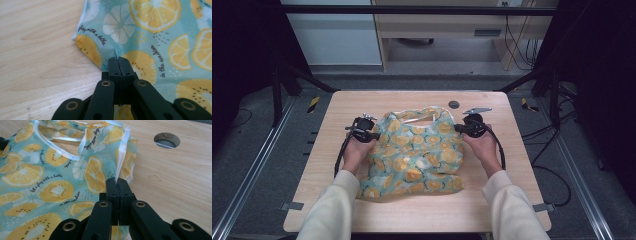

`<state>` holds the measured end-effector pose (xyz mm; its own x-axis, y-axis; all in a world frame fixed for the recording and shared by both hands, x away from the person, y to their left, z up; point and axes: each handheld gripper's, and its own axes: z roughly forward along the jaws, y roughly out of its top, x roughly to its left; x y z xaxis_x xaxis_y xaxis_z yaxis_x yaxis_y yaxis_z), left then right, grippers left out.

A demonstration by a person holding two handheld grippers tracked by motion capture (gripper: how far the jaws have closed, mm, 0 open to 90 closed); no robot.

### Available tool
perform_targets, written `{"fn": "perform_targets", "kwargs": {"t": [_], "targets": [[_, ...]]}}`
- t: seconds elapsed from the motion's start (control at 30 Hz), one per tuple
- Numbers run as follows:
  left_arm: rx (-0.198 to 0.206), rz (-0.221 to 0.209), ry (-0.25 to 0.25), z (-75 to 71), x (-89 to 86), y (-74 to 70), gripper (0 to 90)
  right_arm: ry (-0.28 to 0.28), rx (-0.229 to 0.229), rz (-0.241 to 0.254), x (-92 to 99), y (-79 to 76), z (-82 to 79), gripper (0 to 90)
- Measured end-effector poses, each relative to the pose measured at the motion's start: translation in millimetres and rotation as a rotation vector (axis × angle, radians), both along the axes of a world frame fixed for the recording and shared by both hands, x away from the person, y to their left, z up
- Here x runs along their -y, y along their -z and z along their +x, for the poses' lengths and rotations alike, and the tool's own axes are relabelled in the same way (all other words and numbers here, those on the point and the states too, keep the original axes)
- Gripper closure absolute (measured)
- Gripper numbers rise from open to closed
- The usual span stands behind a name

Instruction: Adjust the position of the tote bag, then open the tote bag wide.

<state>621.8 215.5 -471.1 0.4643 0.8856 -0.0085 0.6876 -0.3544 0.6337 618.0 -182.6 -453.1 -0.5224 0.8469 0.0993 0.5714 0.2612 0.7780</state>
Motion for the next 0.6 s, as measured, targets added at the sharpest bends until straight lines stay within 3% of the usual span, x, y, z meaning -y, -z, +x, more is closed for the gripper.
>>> {"fn": "perform_targets", "kwargs": {"t": [0.07, 0.2, 0.47, 0.6], "targets": [[0.015, -0.002, -0.004, -1.7, -1.4, -4.0, 90.0, 0.002, 0.005, 0.008, 1.4, -2.4, -1.4, 89.6], [0.086, -0.014, -0.018, -14.9, -10.5, -29.4, 90.0, 0.004, 0.049, 0.046, 10.3, -19.9, -12.0, 89.7], [0.215, -0.014, -0.001, -43.4, -12.5, -76.6, 90.0, 0.004, 0.128, 0.102, 16.7, -50.4, -35.5, 89.8], [0.261, -0.026, 0.009, -54.3, -13.0, -92.0, 90.0, 0.002, 0.156, 0.126, 20.4, -63.6, -45.4, 89.8]]}}
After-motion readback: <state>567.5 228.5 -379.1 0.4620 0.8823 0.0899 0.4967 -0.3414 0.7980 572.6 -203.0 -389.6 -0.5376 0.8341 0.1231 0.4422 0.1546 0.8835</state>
